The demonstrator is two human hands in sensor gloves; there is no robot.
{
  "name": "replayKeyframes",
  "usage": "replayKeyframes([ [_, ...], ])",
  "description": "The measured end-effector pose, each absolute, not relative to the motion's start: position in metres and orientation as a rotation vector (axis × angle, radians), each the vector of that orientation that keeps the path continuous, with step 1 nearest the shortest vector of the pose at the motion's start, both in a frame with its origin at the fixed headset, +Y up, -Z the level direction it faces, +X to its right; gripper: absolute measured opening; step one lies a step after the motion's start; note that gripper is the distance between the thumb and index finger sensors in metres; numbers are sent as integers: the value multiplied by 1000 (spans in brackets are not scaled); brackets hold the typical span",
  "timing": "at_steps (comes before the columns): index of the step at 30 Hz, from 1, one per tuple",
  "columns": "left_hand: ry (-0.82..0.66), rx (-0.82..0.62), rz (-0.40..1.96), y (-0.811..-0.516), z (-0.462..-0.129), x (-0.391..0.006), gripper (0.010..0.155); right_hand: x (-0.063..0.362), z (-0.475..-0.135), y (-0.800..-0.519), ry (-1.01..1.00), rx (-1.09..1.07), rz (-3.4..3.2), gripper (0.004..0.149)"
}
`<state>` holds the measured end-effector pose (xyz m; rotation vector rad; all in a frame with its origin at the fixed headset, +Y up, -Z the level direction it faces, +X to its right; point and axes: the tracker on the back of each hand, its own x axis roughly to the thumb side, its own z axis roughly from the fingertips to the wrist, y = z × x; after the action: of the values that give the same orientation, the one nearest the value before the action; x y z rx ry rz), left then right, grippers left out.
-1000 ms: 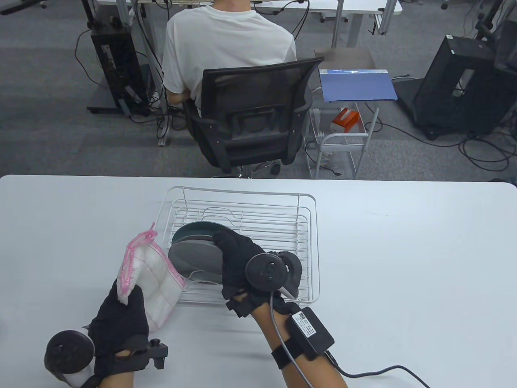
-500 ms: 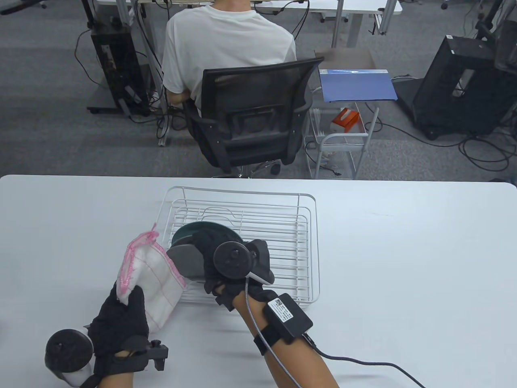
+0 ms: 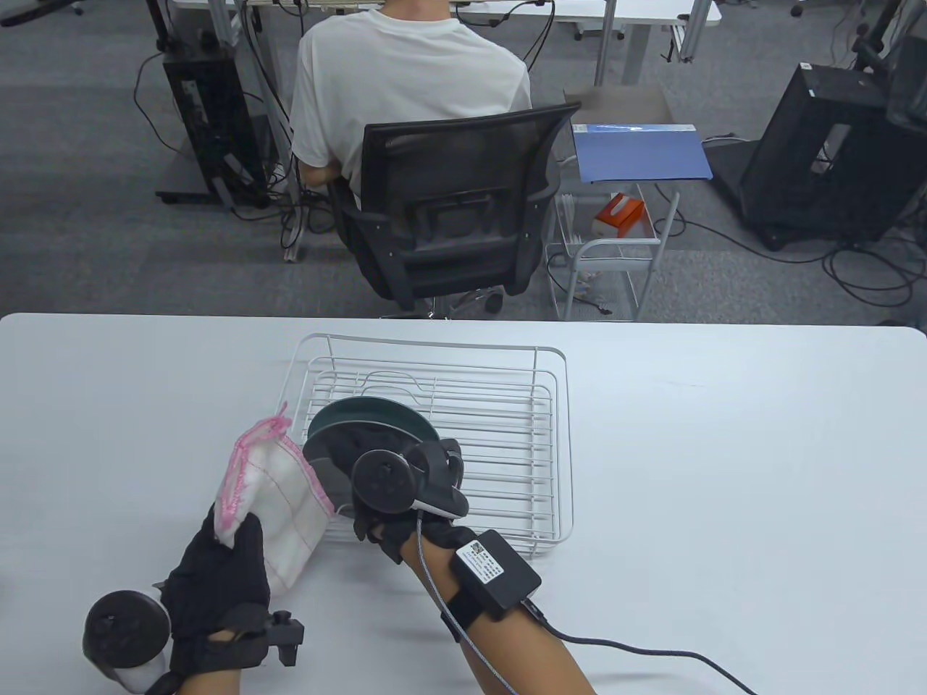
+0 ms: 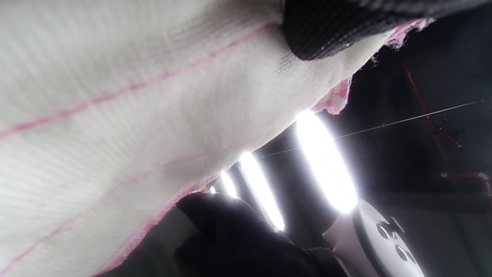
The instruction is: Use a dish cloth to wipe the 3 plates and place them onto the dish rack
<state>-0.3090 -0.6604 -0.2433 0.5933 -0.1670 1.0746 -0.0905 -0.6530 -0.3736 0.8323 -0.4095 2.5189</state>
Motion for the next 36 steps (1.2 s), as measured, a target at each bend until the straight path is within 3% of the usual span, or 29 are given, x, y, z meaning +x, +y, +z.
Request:
replayKeyframes([
  [18, -191, 576, 1060, -661, -243, -303, 49, -47, -354, -630, -477, 711, 2395, 49],
  [27, -250, 580, 994, -657, -239, -290, 49, 18, -308, -638, -418, 587, 2246, 54],
  [36, -444, 563, 760, -648, -225, -248, 49, 70, -260, -660, -381, 477, 2096, 60],
])
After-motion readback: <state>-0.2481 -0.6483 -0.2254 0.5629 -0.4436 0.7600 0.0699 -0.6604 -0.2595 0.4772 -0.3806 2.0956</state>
